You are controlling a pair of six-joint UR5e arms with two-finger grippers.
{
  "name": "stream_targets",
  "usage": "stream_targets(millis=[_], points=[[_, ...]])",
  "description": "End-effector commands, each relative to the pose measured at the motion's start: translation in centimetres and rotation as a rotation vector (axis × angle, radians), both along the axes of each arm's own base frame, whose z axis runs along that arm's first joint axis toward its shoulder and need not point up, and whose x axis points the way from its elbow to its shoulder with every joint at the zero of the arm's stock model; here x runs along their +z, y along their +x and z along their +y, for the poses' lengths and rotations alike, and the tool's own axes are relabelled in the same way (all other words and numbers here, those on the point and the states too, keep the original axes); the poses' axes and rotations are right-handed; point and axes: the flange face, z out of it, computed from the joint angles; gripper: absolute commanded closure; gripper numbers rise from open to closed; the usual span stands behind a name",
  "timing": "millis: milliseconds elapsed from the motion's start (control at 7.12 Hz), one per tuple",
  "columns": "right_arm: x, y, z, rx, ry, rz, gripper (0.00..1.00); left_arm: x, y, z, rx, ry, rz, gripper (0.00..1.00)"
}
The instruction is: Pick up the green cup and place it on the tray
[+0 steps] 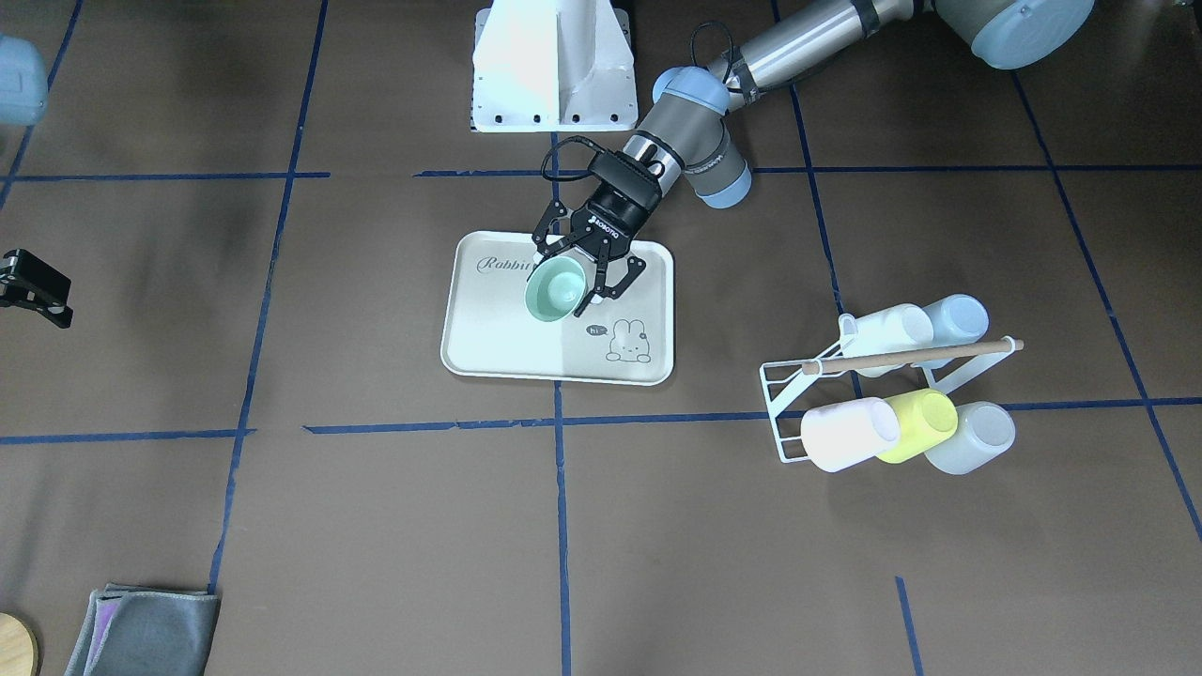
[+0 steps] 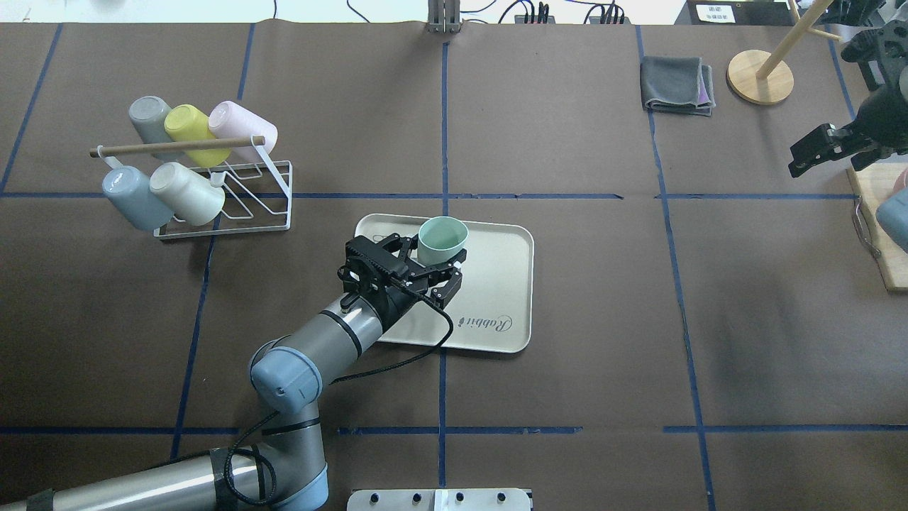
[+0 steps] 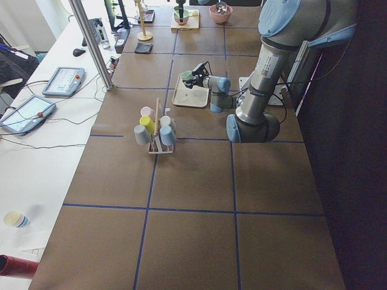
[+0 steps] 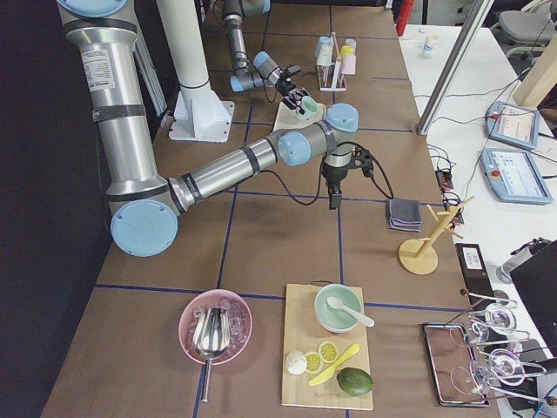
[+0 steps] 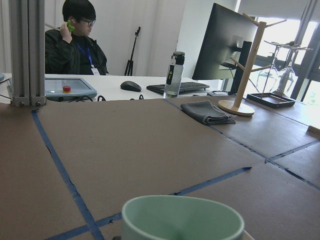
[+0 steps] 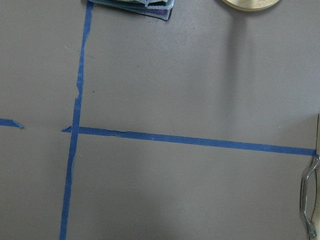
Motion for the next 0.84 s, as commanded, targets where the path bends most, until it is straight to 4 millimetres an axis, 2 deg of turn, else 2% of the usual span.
stream_targets(millis=[0,140,702], points=[[-0.07,0.03,0.08,0.0,0.002,-0.001,0.0,0.37,0.11,0.12,0.001,0.0,-0.01,0.39],[-0.04,0.06,0.14,0.0,0.0,0.0,0.0,0.81,0.08,0.14,0.002,0.001,-0.022,0.39],[0.18,0.06,0.15,0.0,-0.004,0.001,0.0,0.78,0.13,0.14,0.003,0.001,-0.028,0.19]])
